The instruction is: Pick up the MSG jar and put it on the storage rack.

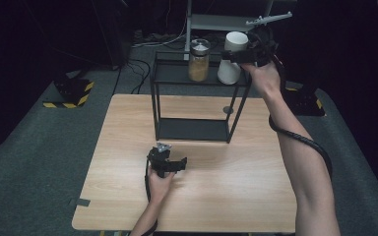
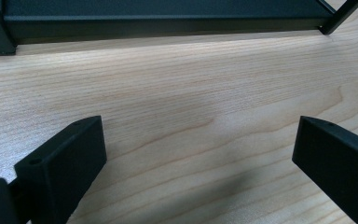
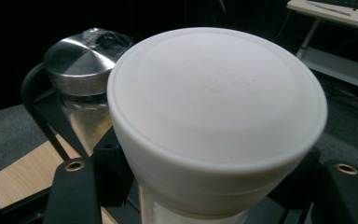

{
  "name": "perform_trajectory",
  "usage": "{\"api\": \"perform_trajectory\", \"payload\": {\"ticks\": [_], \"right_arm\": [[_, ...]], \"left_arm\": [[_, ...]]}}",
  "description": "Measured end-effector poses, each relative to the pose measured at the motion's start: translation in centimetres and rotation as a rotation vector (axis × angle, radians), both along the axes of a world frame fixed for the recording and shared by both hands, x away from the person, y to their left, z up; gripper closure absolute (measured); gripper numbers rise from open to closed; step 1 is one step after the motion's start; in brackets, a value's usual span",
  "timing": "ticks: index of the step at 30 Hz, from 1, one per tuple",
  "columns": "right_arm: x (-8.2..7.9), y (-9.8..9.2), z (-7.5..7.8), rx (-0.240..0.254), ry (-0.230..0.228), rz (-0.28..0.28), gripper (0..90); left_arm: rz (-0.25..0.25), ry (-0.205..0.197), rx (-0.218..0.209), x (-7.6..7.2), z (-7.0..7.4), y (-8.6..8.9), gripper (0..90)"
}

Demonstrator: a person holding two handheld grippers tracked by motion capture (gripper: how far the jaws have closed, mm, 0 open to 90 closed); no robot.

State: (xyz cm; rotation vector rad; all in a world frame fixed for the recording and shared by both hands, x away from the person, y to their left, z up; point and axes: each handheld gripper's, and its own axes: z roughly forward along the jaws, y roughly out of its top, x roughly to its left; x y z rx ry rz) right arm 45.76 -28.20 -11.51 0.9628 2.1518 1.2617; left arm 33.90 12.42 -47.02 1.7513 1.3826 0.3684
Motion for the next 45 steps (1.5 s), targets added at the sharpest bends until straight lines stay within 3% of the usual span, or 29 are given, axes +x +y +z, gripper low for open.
{"api": "perform_trajectory", "payload": {"ticks": [40, 45], "right_arm": [[0.16, 0.88, -0.21, -0.005, -0.009, -0.029, 34.0], [0.13, 0.98, -0.43, -0.005, -0.014, -0.028, 26.9]], "left_arm": [[0.001, 0.000, 0.014, -0.01, 0.09, -0.26, 2.9], [0.000, 0.000, 0.013, 0.00, 0.09, -0.22, 2.8]]}}
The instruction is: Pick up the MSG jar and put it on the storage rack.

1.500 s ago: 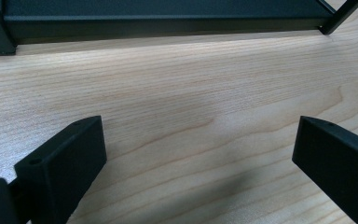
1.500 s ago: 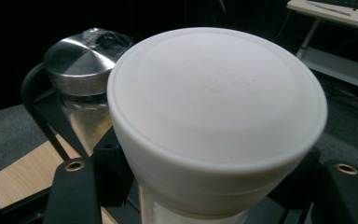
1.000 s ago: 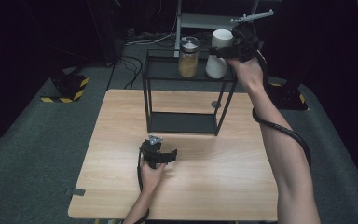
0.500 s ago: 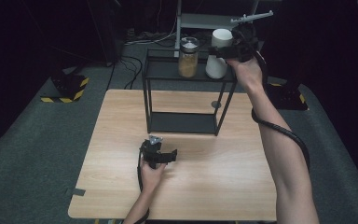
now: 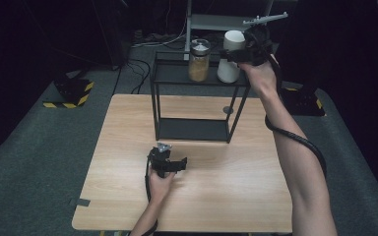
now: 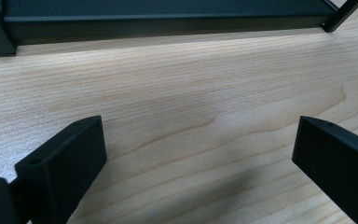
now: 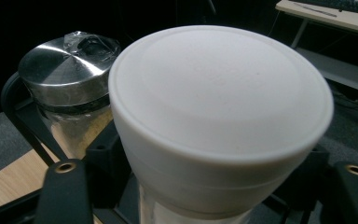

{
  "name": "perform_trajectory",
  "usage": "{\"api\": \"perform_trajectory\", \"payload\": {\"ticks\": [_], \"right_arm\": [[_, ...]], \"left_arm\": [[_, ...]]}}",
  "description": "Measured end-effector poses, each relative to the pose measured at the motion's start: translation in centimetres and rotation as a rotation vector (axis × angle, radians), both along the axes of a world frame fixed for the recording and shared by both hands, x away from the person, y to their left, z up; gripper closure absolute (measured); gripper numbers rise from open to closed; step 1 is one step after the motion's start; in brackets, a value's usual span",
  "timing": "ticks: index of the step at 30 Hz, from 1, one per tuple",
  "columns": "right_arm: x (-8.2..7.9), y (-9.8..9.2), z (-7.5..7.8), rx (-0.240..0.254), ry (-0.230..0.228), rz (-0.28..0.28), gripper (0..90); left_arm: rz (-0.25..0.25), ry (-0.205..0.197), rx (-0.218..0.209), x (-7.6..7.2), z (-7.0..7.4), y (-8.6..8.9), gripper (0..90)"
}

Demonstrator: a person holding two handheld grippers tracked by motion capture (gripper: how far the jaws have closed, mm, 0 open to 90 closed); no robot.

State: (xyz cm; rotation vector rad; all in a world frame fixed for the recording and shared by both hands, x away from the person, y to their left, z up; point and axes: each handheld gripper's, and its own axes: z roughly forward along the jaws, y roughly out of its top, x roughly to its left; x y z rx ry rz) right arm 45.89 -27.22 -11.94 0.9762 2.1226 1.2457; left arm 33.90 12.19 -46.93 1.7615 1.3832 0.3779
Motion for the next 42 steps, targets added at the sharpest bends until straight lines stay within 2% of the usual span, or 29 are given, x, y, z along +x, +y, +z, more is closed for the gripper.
{"api": "perform_trajectory", "payload": {"ticks": [9, 14, 22, 25, 30, 32, 35, 36, 42], "right_arm": [[-0.6, 0.2, -0.1, -0.009, -0.026, 0.002, 19.0], [-1.3, -0.4, -0.4, -0.003, -0.048, -0.003, 15.7], [-2.2, -1.5, -0.8, 0.002, -0.070, 0.005, 15.4], [-2.8, -2.6, -1.3, 0.025, -0.079, 0.012, 15.3], [-3.9, -3.6, -2.0, 0.024, -0.100, 0.023, 15.3], [-4.8, -4.6, -2.7, 0.034, -0.115, 0.033, 15.3], [-5.2, -5.2, -3.0, 0.037, -0.118, 0.034, 15.3], [-5.7, -6.1, -3.6, 0.046, -0.122, 0.037, 15.3], [-6.8, -7.8, -5.0, 0.064, -0.127, 0.040, 15.6]], "left_arm": [[0.001, 0.000, 0.001, 0.0, 0.0, 0.0, 3.0], [0.001, 0.000, 0.000, 0.0, 0.0, 0.0, 3.0], [0.002, -0.001, -0.001, -0.1, 0.0, 0.0, 3.6], [0.000, -0.001, -0.006, -0.1, 0.0, 0.1, 3.6], [0.000, -0.001, -0.004, -0.1, 0.0, 0.0, 3.6], [-0.001, -0.002, -0.001, -0.1, 0.0, 0.0, 3.6], [-0.002, -0.002, -0.001, -0.1, 0.0, 0.0, 3.6], [-0.002, -0.002, -0.001, -0.1, 0.0, 0.0, 3.6], [-0.004, -0.002, 0.003, -0.1, 0.0, 0.0, 3.7]]}}
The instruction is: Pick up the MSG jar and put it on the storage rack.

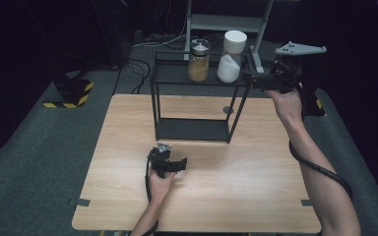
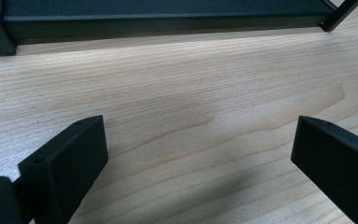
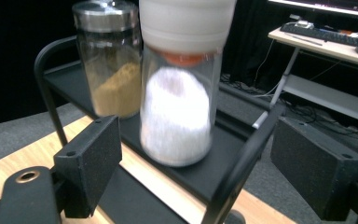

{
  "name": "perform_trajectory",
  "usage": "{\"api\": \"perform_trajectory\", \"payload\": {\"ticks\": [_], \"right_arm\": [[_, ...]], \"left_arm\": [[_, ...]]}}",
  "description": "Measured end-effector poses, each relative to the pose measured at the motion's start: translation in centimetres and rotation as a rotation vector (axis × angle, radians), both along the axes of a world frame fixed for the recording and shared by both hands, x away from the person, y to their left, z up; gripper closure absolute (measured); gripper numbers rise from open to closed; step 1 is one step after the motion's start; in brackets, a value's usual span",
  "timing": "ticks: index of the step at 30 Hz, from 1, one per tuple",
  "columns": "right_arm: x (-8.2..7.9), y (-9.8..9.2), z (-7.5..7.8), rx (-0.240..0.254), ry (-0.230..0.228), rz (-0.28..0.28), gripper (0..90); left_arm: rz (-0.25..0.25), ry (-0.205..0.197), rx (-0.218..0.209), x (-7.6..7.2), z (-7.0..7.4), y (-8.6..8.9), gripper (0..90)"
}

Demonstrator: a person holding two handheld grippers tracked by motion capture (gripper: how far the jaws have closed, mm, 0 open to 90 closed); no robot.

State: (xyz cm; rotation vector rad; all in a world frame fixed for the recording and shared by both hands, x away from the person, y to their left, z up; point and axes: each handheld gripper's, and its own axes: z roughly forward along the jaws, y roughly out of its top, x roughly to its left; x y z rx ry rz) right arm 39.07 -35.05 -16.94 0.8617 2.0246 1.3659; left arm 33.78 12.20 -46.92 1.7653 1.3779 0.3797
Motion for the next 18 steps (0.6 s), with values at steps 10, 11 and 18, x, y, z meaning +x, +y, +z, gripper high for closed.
{"api": "perform_trajectory", "payload": {"ticks": [10, 11, 18], "right_arm": [[-1.4, -1.5, -4.0, -0.017, 0.022, 0.013, 15.7], [-1.6, -1.5, -4.5, -0.021, 0.025, 0.014, 15.7], [-2.0, -1.5, -8.2, -0.045, 0.081, 0.043, 15.6]], "left_arm": [[-0.011, 0.000, 0.006, 0.0, 0.1, 0.0, 4.0], [-0.011, 0.000, 0.007, 0.0, 0.1, 0.0, 3.9], [-0.014, 0.000, 0.008, 0.0, 0.1, 0.0, 3.9]]}}
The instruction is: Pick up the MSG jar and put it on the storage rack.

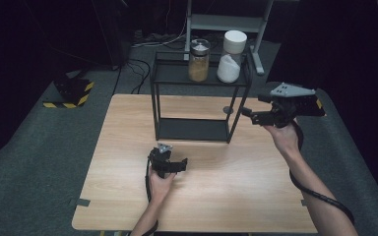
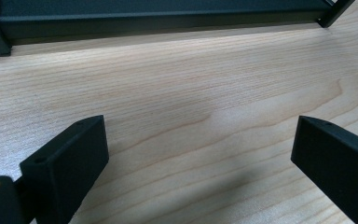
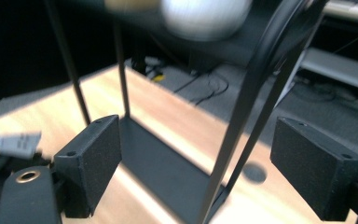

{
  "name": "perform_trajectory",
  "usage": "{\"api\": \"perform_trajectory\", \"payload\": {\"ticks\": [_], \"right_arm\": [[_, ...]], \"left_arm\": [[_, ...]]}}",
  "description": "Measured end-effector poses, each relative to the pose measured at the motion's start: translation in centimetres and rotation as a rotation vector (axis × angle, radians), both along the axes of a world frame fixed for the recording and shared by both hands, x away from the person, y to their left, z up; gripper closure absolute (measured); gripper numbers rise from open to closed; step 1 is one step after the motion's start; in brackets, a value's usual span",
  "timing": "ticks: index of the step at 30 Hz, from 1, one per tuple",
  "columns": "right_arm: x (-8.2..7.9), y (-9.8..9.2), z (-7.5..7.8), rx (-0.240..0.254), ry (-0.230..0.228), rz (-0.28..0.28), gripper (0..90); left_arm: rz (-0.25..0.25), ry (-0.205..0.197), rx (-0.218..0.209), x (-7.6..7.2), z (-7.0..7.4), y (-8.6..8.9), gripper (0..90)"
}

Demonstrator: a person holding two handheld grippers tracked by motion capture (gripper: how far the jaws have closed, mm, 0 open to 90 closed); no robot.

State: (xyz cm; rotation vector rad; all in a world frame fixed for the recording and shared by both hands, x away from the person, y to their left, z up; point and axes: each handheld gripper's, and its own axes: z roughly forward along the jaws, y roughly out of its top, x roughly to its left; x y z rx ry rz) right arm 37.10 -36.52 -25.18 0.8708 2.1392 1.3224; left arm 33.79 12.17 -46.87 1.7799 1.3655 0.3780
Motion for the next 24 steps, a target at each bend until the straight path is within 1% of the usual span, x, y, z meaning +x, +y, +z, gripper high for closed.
{"api": "perform_trajectory", "payload": {"ticks": [1, 2, 4, 5, 6, 7, 8, 10, 11, 15, 16, 17, 19, 20, 21, 22, 24], "right_arm": [[-0.2, 0.3, -1.4, -0.021, 0.023, 0.014, 15.6], [-0.3, 0.5, -2.0, -0.029, 0.030, 0.020, 15.6], [-0.3, 0.8, -4.1, -0.043, 0.057, 0.034, 15.6], [-0.3, 0.8, -4.1, -0.043, 0.057, 0.034, 15.6], [-0.3, 0.9, -5.3, -0.040, 0.079, 0.038, 15.6], [-0.4, 0.9, -7.0, -0.031, 0.101, 0.037, 15.6], [-0.4, 0.9, -7.0, -0.031, 0.101, 0.037, 15.6], [-0.6, 0.9, -9.5, -0.025, 0.124, 0.020, 15.7], [-0.6, 0.9, -9.5, -0.025, 0.124, 0.020, 15.7], [-0.5, 0.2, -13.1, 0.011, 0.171, -0.026, 15.9], [-0.6, 0.2, -13.6, 0.010, 0.176, -0.037, 15.9], [-0.6, 0.2, -13.6, 0.010, 0.176, -0.037, 15.9], [-0.7, -0.2, -15.1, 0.023, 0.194, -0.071, 15.9], [-0.7, -0.2, -15.1, 0.023, 0.194, -0.071, 15.9], [-0.7, -0.4, -15.7, 0.031, 0.198, -0.084, 15.9], [-0.9, -0.7, -16.9, 0.054, 0.215, -0.113, 15.8], [-1.1, -1.0, -18.0, 0.075, 0.236, -0.137, 15.6]], "left_arm": [[-0.001, 0.001, 0.000, 0.0, 0.0, 0.0, 3.9], [-0.002, 0.000, -0.001, 0.0, 0.0, 0.0, 3.9], [-0.003, 0.000, 0.000, 0.0, 0.0, 0.0, 3.9], [-0.003, 0.000, 0.000, 0.0, 0.0, 0.0, 3.9], [-0.003, 0.000, 0.001, 0.0, 0.0, 0.0, 3.9], [-0.003, 0.000, 0.002, 0.0, 0.0, 0.0, 3.9], [-0.003, 0.000, 0.002, 0.0, 0.0, 0.0, 3.8], [-0.003, 0.000, 0.003, 0.0, 0.0, 0.0, 3.8], [-0.003, 0.000, 0.003, 0.0, 0.0, 0.0, 3.8], [-0.004, 0.000, 0.005, 0.0, 0.0, 0.0, 3.7], [-0.004, 0.001, 0.004, 0.0, 0.0, 0.0, 3.7], [-0.004, 0.001, 0.004, 0.0, 0.0, 0.0, 3.7], [-0.005, 0.001, 0.006, 0.0, 0.0, 0.0, 3.7], [-0.005, 0.001, 0.006, 0.0, 0.0, 0.0, 3.7], [-0.005, 0.001, 0.006, 0.0, 0.1, -0.1, 3.7], [-0.005, 0.001, 0.008, 0.0, 0.1, -0.1, 3.7], [-0.008, 0.000, 0.010, 0.1, 0.1, -0.1, 3.5]]}}
